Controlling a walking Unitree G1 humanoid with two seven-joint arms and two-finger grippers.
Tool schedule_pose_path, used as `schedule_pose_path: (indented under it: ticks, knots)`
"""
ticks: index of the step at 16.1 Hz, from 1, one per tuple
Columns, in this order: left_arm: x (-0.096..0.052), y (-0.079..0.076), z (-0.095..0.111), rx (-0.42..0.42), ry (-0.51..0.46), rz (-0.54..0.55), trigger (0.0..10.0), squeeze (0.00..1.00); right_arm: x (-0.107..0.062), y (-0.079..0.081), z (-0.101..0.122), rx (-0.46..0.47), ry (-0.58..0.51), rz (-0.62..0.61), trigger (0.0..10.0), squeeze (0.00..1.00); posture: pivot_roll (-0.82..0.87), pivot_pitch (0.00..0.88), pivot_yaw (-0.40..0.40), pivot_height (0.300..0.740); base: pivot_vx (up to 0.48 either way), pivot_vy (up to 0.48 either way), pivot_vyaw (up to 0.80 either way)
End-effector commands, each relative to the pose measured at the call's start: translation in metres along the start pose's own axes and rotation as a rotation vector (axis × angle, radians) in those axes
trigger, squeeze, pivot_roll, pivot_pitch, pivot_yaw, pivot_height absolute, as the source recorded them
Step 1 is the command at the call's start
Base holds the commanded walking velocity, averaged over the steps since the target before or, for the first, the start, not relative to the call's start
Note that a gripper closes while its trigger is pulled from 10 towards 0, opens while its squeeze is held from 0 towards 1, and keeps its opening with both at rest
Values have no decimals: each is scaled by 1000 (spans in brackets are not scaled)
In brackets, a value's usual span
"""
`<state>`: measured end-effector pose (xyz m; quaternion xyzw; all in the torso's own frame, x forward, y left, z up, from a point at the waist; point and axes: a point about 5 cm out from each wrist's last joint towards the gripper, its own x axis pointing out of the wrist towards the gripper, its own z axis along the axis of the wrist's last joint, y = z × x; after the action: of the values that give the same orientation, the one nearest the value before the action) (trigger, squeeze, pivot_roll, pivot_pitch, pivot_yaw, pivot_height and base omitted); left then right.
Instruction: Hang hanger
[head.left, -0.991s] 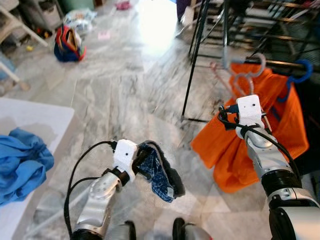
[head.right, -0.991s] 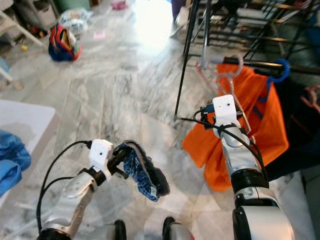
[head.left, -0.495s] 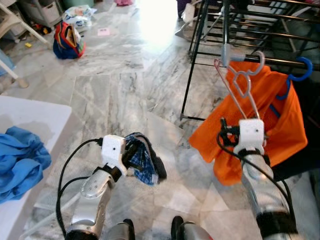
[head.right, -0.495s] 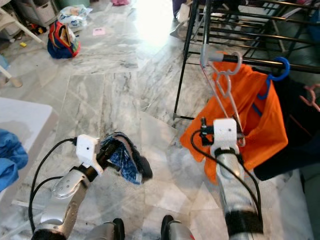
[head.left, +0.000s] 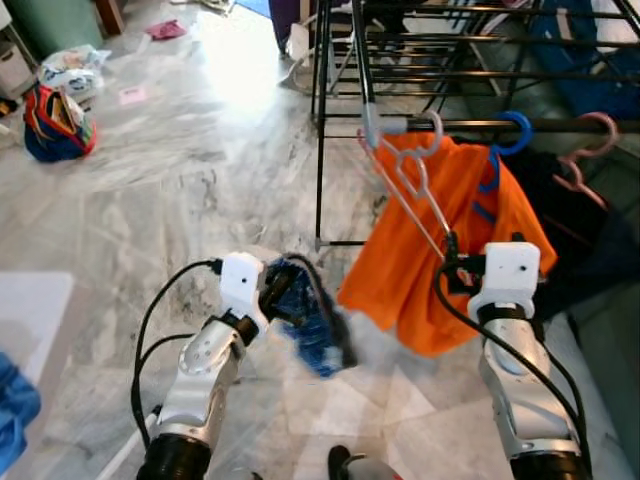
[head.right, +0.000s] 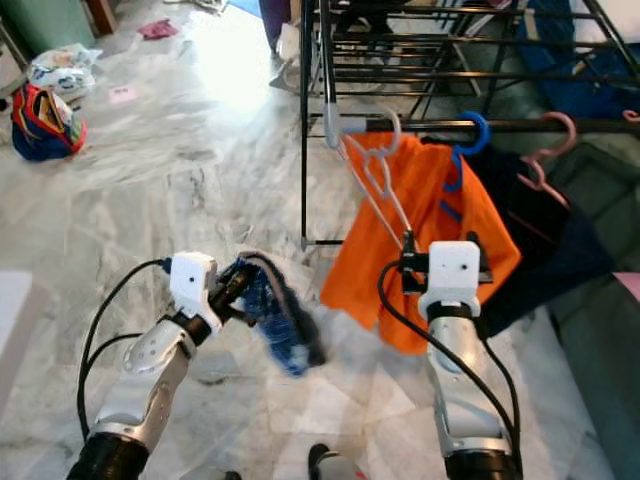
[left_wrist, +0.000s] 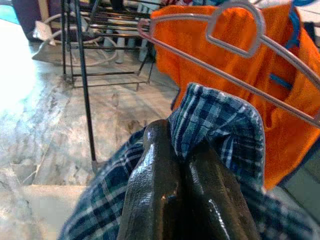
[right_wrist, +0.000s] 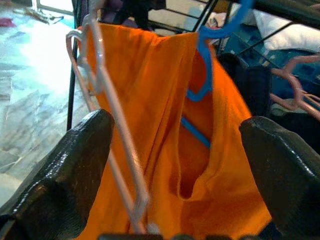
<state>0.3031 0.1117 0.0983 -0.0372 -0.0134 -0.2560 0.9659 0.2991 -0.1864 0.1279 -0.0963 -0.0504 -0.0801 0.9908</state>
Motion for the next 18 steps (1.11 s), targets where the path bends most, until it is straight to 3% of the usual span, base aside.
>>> schedule_pose_path:
  ticks: [1,7,13,18]
  knots:
    - [-3,1,-6,-2,16,3,10000,0,-2,1,2,-3,2,6,10000,0,2,177,-29,740,247,0,0]
    - [-1,-1,-7,8,15,7,10000,0,3,4,7,-11,9,44,10000,0,5,172,-46,740,0,0,0]
    - [-3,-4,-13,-3,34,12,10000,0,12,-7,14,-51,-1,50,10000,0,6,180,-54,740,0,0,0]
    - [-16,-5,-20,16,79,-25,10000,0,39,-17,11,-88,73,179,10000,0,22,246,-28,740,0,0,0]
